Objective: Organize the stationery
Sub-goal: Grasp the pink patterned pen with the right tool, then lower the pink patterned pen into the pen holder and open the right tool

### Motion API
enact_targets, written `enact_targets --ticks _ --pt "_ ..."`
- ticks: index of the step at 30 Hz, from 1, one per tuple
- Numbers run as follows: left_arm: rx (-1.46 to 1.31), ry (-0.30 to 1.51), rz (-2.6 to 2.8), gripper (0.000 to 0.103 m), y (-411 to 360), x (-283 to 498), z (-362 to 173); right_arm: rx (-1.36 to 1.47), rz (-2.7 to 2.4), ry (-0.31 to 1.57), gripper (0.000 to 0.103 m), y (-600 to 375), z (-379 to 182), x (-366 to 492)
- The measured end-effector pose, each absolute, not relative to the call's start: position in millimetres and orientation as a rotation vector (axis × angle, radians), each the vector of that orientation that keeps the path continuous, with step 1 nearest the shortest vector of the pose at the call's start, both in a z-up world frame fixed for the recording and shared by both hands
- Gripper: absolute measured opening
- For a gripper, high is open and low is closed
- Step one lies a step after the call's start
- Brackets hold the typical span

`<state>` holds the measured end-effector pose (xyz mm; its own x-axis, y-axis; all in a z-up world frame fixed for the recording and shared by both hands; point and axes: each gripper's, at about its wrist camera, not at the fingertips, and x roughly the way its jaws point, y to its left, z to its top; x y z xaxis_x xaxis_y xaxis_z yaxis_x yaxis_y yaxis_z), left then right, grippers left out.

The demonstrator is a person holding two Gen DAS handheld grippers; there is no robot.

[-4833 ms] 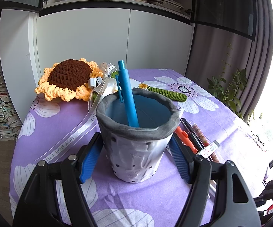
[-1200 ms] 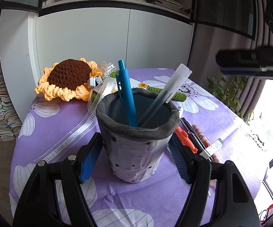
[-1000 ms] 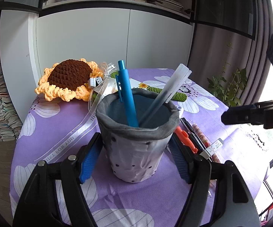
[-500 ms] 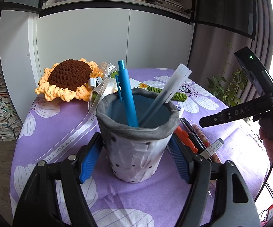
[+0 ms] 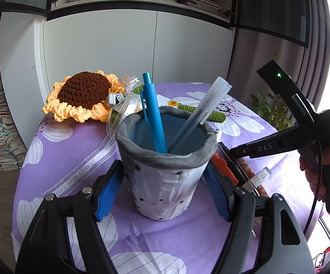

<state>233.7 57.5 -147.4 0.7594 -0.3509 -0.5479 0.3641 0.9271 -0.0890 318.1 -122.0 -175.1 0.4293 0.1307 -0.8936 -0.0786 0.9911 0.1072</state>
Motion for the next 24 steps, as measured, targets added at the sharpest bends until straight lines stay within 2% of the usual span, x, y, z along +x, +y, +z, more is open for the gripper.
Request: enact_targets --ticks 3,9,24 --pt "0.024 0.592 -0.389 0.071 57 234 -147 0.095 0.155 1.114 0.015 -125 -172 315" --pt "0.025 0.591 -0.388 0.071 57 234 -148 0.159 0.188 0.985 0.015 -143 -132 290" --pt "0.022 0.594 -0.390 0.071 57 234 -148 0.155 0.351 0.578 0.015 -116 -8 220"
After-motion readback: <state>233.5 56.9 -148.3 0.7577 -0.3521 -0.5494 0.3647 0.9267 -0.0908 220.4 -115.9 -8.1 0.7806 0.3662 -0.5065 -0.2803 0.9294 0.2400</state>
